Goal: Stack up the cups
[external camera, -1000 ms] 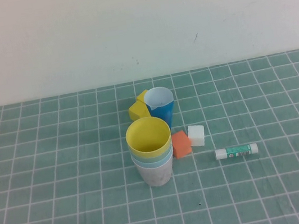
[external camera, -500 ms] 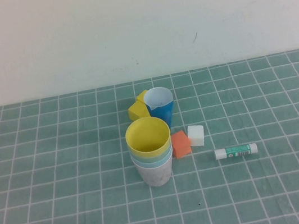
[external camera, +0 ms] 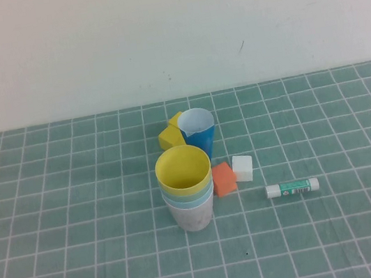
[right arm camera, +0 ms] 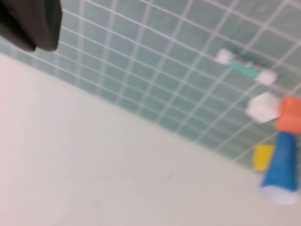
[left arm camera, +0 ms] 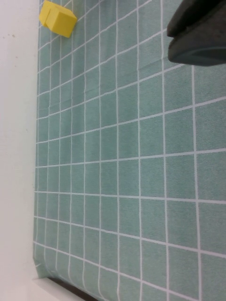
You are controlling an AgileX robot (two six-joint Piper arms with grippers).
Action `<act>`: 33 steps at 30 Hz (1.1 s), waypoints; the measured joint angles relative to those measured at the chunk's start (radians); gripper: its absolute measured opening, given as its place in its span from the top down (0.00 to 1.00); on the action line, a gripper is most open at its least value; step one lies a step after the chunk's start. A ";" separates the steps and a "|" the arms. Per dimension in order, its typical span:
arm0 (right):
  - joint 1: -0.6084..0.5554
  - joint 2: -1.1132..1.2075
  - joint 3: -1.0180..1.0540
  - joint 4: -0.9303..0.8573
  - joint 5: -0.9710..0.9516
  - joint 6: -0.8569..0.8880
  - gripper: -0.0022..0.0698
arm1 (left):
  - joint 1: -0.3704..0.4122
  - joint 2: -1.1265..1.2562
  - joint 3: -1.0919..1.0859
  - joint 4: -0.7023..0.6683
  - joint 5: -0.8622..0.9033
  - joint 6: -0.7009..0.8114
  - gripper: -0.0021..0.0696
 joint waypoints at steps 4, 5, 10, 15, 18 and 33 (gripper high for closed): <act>-0.147 -0.129 0.097 0.046 -0.039 -0.007 0.97 | 0.000 0.000 0.000 0.000 0.000 0.000 0.97; -0.185 -0.159 0.119 0.064 -0.041 -0.011 0.97 | 0.000 0.000 0.000 0.000 0.000 0.000 0.97; -0.320 -0.257 0.193 0.240 -0.038 -0.116 0.97 | 0.000 0.000 0.000 0.000 0.000 0.000 0.97; -0.352 -0.267 0.198 0.299 0.098 -0.203 0.97 | 0.000 0.000 0.000 0.000 0.000 0.000 0.97; -0.353 -0.269 0.198 0.284 0.171 -0.210 0.97 | 0.000 0.000 0.000 0.000 0.000 0.000 0.97; -0.353 -0.269 0.198 0.284 0.181 -0.219 0.97 | 0.000 0.000 0.000 0.000 0.002 -0.003 0.97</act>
